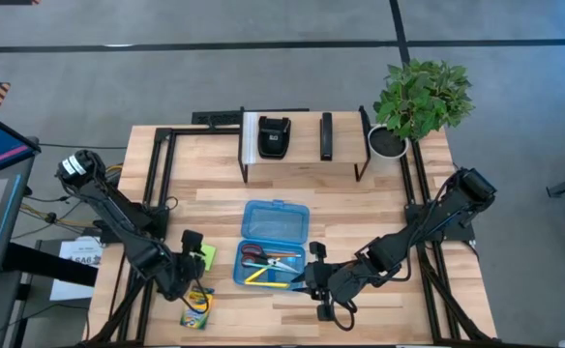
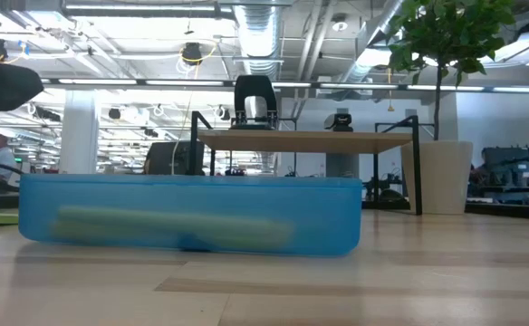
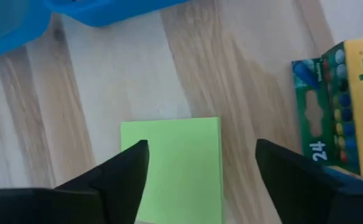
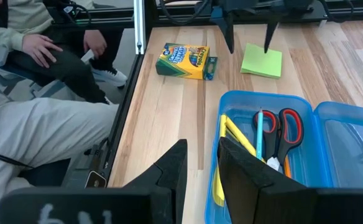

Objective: Pack school essentials
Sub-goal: Put the light green sticky notes into the blue supply box

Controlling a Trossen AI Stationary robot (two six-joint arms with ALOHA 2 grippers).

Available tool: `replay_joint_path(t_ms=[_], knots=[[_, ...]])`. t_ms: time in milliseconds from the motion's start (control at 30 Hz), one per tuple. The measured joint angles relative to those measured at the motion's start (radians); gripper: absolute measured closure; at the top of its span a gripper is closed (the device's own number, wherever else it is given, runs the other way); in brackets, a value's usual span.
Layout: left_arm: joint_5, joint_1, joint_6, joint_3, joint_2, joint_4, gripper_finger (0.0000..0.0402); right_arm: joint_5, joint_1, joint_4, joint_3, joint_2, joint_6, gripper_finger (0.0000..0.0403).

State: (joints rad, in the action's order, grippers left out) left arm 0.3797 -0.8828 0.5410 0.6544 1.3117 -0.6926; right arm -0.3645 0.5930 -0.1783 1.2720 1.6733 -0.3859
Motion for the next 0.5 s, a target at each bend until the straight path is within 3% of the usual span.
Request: replay_joint_path(t_ms=[500], knots=[[-0.137,0.145,-0.115,-0.062,0.0,0.022,0.0114,0.0,0.0,0.0,0.0,0.0,0.0,0.0294]])
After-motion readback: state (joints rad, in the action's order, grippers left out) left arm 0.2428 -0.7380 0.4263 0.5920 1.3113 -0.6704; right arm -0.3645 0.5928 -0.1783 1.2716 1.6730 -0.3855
